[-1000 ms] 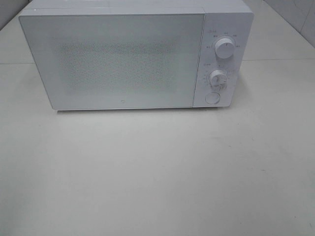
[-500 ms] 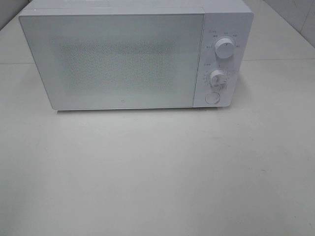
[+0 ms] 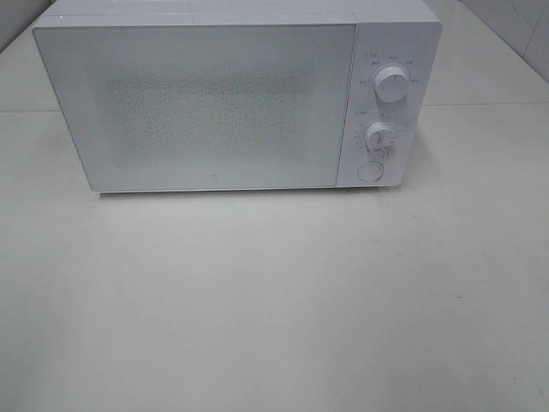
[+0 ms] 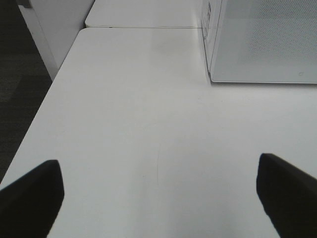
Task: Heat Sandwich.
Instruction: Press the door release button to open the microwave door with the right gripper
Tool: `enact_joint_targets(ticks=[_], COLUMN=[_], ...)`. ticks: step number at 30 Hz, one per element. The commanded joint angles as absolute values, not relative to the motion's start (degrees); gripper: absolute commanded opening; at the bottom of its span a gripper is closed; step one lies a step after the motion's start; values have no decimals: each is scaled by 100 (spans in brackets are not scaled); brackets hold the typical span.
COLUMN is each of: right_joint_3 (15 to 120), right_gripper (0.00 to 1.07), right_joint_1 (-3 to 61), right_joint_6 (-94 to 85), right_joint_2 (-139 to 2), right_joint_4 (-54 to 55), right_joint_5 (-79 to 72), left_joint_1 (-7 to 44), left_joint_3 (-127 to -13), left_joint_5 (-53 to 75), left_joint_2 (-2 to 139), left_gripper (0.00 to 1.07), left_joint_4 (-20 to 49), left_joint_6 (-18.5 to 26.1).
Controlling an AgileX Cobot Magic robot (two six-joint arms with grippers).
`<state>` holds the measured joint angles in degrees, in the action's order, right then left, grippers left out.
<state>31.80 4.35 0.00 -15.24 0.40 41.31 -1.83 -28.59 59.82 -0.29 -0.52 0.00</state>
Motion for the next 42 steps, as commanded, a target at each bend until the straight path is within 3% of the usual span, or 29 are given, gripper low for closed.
enact_joint_targets(ticks=[1, 33, 42], right_joint_3=[3209, 3180, 2429], right_gripper=[76, 76, 76], right_joint_1=[390, 390, 390], right_joint_6=[40, 40, 40], right_joint_2=[-1782, -4813, -5254], right_joint_4=[34, -52, -92], right_joint_5=[3776, 1163, -779], left_joint_1=[-195, -195, -195], left_joint_3=[-2842, -2842, -2842], left_joint_5=[5930, 5930, 5930], left_joint_2=[-172, -172, -172], left_gripper=[100, 100, 100], left_joint_4=[-63, -63, -63], left_joint_6=[0, 0, 0])
